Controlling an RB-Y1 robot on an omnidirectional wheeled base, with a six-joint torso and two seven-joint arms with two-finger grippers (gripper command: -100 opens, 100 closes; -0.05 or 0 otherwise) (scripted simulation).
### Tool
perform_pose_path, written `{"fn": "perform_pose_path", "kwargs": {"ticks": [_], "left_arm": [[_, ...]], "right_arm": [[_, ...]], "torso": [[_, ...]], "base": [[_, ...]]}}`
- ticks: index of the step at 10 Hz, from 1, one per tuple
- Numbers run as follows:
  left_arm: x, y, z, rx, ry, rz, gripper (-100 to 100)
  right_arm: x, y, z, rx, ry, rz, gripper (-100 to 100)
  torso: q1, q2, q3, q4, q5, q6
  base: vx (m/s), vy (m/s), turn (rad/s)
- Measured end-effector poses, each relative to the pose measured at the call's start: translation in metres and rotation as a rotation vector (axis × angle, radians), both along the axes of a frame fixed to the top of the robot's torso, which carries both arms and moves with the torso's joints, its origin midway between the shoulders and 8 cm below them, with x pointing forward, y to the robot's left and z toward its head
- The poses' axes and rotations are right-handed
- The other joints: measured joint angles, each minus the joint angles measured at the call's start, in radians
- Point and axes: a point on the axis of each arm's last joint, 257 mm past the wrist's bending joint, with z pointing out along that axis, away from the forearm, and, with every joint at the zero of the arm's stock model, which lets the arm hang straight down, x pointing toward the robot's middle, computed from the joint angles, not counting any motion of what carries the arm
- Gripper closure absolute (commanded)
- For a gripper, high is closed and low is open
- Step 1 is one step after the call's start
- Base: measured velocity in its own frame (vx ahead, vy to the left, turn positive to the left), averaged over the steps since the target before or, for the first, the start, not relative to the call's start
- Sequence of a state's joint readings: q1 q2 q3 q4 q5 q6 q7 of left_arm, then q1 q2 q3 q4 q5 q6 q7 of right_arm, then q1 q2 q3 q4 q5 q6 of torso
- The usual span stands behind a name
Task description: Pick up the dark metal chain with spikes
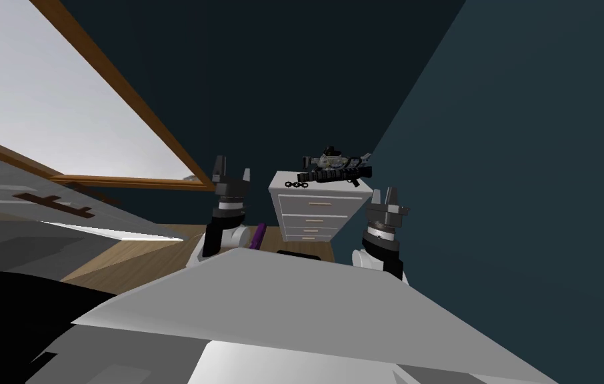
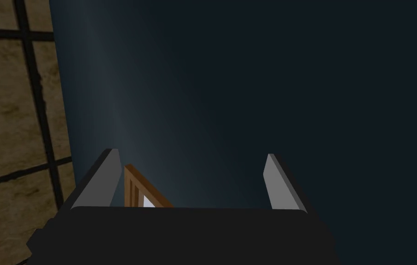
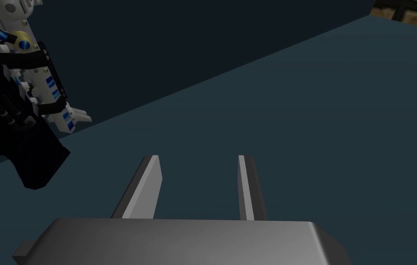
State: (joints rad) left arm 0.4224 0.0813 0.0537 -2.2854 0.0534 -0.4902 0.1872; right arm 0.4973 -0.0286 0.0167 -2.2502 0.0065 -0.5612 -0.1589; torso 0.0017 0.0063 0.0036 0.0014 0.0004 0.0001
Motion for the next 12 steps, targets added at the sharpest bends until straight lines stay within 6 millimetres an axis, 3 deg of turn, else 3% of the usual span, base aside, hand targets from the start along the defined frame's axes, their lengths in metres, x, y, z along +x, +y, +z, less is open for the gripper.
{"fn": "perform_pose_path", "kwargs": {"ticks": [12], "left_arm": [[0.099,-0.012,0.014,-0.003,0.105,-0.121,-100]], "right_arm": [[0.0,0.0,0.0,0.0,0.0,0.0,0]], "torso": [[-0.002,-0.002,-0.001,0.0,0.0,0.0]], "base": [[-0.077,0.0,-0.011]]}}
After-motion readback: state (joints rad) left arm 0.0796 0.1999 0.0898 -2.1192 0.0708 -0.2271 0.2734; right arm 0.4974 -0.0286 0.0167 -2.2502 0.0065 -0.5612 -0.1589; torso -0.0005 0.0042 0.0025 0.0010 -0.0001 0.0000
